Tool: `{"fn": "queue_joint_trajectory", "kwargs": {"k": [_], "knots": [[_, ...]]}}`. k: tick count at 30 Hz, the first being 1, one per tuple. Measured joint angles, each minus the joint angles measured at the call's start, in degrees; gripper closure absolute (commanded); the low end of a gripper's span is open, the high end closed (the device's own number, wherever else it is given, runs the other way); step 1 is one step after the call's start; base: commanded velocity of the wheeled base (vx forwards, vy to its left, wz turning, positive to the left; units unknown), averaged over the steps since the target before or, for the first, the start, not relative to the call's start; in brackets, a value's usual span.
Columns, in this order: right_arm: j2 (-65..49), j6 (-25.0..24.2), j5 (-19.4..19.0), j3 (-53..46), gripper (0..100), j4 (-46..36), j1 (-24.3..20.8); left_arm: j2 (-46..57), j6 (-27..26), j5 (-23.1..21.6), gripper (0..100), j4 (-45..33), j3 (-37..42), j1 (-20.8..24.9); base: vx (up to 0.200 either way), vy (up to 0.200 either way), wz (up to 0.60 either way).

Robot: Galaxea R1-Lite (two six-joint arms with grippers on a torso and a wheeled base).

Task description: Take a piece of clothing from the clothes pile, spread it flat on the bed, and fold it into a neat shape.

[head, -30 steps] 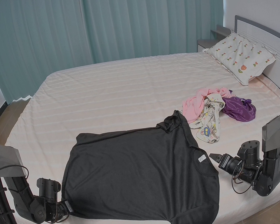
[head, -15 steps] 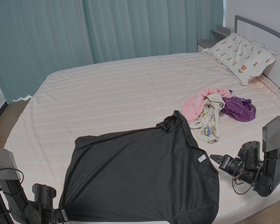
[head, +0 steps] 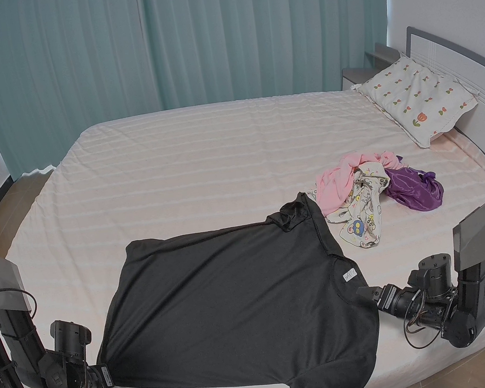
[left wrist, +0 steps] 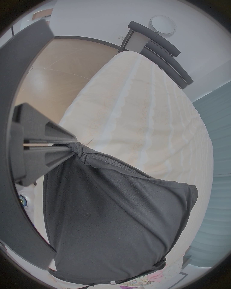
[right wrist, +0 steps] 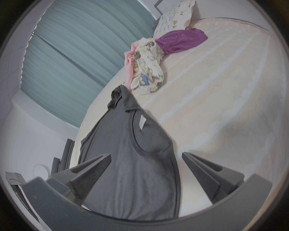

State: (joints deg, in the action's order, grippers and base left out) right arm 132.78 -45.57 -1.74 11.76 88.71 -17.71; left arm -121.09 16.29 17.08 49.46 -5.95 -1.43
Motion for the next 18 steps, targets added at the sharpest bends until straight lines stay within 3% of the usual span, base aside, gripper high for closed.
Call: {"fn": "queue_joint_trajectory", "kwargs": {"k": [8,9,18], "knots": [[2.97,3.67,-1.69,-3.54,0,0.29,-2.60,-0.50,0.05,-0.06,100,0.18,0.05,0.06,0.000,0.000,0.00],[3.27,3.85,-1.82,-3.78,100,0.27,-2.97,-0.63,0.05,-0.04,100,0.18,0.05,0.06,0.000,0.000,0.00],[4.86,7.28,-1.89,-6.62,100,0.30,-3.84,-1.45,-0.04,-0.33,100,0.20,0.15,0.13,0.000,0.000,0.00]]}}
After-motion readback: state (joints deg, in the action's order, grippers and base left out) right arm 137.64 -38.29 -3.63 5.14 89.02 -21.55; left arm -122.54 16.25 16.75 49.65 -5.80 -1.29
